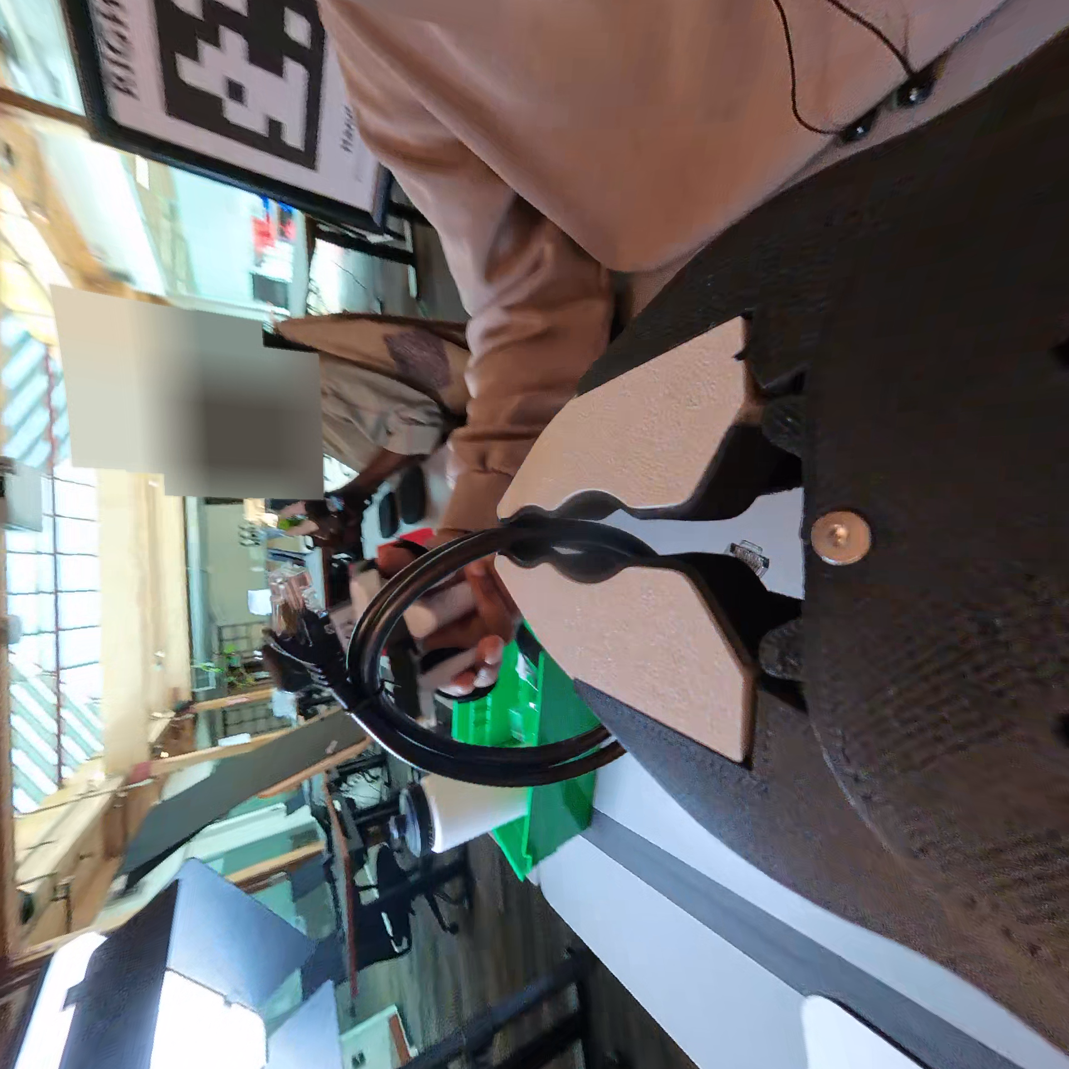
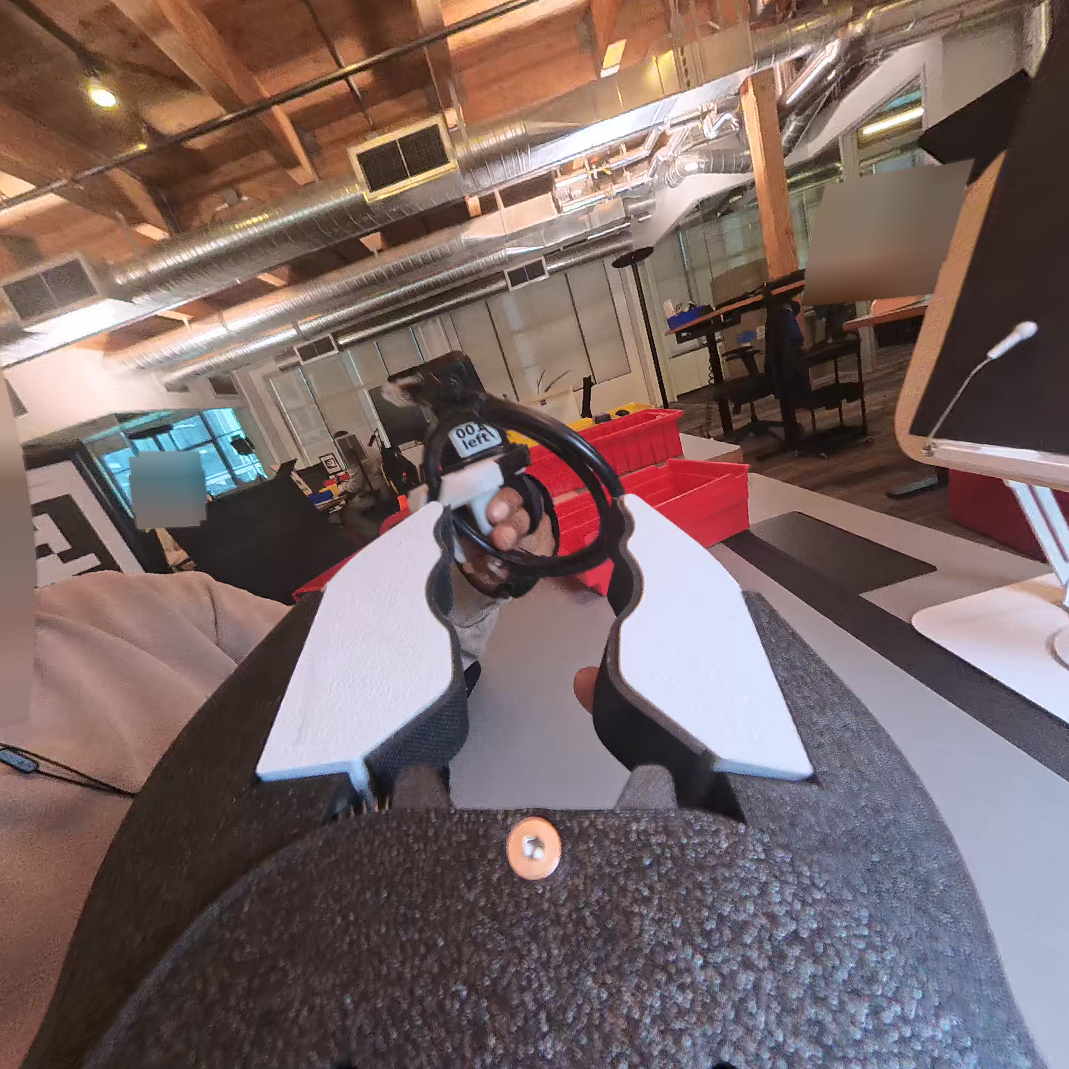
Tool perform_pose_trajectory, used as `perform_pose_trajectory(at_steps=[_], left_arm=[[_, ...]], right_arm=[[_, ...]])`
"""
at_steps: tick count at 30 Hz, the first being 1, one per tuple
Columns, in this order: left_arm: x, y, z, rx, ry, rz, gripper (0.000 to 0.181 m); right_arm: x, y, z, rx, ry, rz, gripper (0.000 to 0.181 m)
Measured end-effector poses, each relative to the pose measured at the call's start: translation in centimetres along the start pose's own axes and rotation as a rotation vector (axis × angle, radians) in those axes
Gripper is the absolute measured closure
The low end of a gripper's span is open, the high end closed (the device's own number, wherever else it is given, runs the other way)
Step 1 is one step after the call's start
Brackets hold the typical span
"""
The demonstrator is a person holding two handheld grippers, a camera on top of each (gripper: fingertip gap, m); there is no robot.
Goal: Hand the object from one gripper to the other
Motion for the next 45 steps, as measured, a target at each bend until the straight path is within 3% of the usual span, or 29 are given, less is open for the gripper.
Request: perform_pose_trajectory(at_steps=[4, 8, 9, 11, 12, 14, 20, 22, 28, 34, 40, 45], left_arm=[[1.9, 0.8, 0.9, -0.103, 0.037, 0.217, 0.175], [2.4, 0.9, 1.4, -0.182, 0.073, 0.364, 0.176], [2.3, 0.8, 1.5, -0.202, 0.09, 0.398, 0.176], [2.0, 0.5, 1.3, -0.234, 0.128, 0.445, 0.175], [2.0, 0.6, 1.3, -0.25, 0.14, 0.47, 0.175], [2.1, 1.0, 0.9, -0.207, 0.138, 0.471, 0.175], [0.2, 1.1, -1.7, 0.15, 0.096, 0.166, 0.169], [-0.5, 0.9, -2.4, 0.211, 0.127, 0.107, 0.168], [-1.3, 1.8, -3.7, 0.246, 0.269, 0.162, 0.171], [-0.8, 2.0, -3.8, 0.295, 0.336, 0.175, 0.157], [-1.1, 2.0, -4.2, 0.258, 0.592, 0.275, 0.149], [-2.6, 1.4, -4.9, 0.229, 0.768, 0.351, 0.142]], right_arm=[[-2.7, -2.1, 1.2, 0.027, -0.056, -0.062, 0.128], [-6.4, -7.6, -1.0, 0.241, -0.145, -0.107, 0.125], [-7.1, -8.9, -2.0, 0.295, -0.155, -0.093, 0.127], [-7.9, -10.7, -3.8, 0.353, -0.175, -0.048, 0.149], [-7.9, -11.0, -4.1, 0.316, -0.13, -0.034, 0.166], [-7.2, -10.5, -4.3, 0.258, -0.023, -0.027, 0.167], [-3.1, -6.2, -2.5, -0.09, 0.249, -0.087, 0.169], [-2.1, -5.4, -2.6, -0.199, 0.34, -0.121, 0.169], [0.0, -3.7, -2.9, -0.535, 0.613, -0.124, 0.169], [-1.9, -4.3, -1.0, -0.833, 0.991, -0.293, 0.169], [-4.6, -5.8, 0.5, -1.075, 1.37, -0.423, 0.169], [-6.8, -6.9, 1.1, -1.14, 1.66, -0.5, 0.17]])
Point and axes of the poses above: each gripper's, where its closed fingertips meet, y back along the fingers, x out of its top, z = x × y across the jaws, the point moved 8 cm from there along y, back along the fingers, and after that the axes turned 4 degrees about -y, right-handed, at the moved point
